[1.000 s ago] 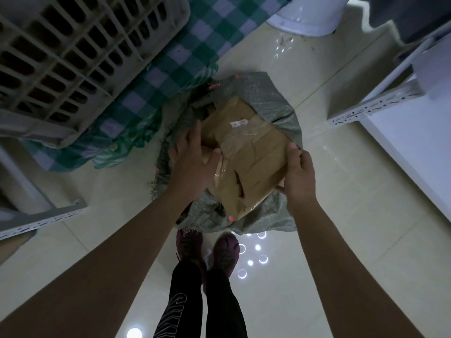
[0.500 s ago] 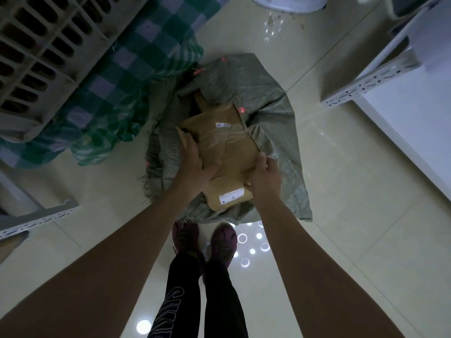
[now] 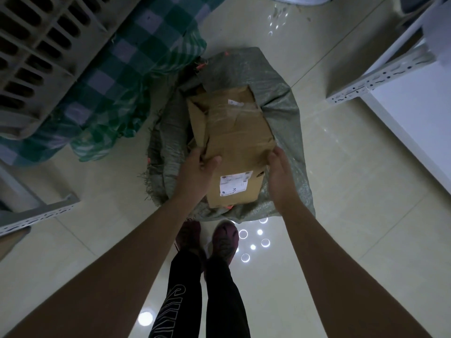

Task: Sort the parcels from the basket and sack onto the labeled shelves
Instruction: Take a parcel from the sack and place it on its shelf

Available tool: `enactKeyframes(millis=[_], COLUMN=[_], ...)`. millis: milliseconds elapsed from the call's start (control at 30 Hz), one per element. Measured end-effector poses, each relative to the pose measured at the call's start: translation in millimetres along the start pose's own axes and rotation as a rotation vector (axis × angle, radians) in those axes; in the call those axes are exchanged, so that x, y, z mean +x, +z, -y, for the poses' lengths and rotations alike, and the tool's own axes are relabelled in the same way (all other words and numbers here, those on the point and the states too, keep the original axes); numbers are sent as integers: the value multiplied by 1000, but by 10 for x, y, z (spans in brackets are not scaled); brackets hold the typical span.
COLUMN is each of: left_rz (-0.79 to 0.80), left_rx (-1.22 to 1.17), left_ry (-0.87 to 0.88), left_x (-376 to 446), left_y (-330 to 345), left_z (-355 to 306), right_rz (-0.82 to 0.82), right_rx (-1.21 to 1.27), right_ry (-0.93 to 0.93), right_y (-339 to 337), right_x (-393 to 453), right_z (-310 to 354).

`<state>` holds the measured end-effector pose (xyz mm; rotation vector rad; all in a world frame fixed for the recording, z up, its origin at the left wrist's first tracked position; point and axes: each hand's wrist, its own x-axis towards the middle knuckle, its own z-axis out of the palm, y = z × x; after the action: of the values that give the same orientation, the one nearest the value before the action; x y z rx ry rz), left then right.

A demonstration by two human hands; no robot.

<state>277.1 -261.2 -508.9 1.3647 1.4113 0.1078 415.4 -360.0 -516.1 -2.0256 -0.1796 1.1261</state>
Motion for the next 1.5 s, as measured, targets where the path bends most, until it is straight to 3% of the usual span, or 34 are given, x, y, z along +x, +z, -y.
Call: enactKeyframes(millis=[133, 200, 367, 433, 567, 733, 967, 1200, 1500], left_rz=[-111, -68, -41, -35, 119, 283, 292, 281, 313], left_rx=[-34, -23, -47, -59, -35, 176, 296, 289, 66], left_ry=[37, 10, -97, -147, -238, -255, -240, -191, -119], left_x=[89, 165, 296, 326, 362, 443, 485, 417, -277], left_y=[-143, -140, -71, -39, 30, 168, 429, 235, -211], left_z=[-238, -254, -101, -47, 163, 585, 932, 645, -386], right_rz=[-100, -105, 84, 145, 138, 86, -17, -47, -103], right_rx=[-25, 25, -87, -128, -194, -204, -137, -126, -64], right_ry=[-131, -71, 218, 252, 281, 247, 323, 242, 157], right_y=[31, 60, 159, 232, 323, 358, 530, 372, -155], right_x=[-11, 4, 52, 70, 96, 245, 399, 243, -599], right_z=[173, 135, -145, -283, -522, -850, -1212, -840, 189])
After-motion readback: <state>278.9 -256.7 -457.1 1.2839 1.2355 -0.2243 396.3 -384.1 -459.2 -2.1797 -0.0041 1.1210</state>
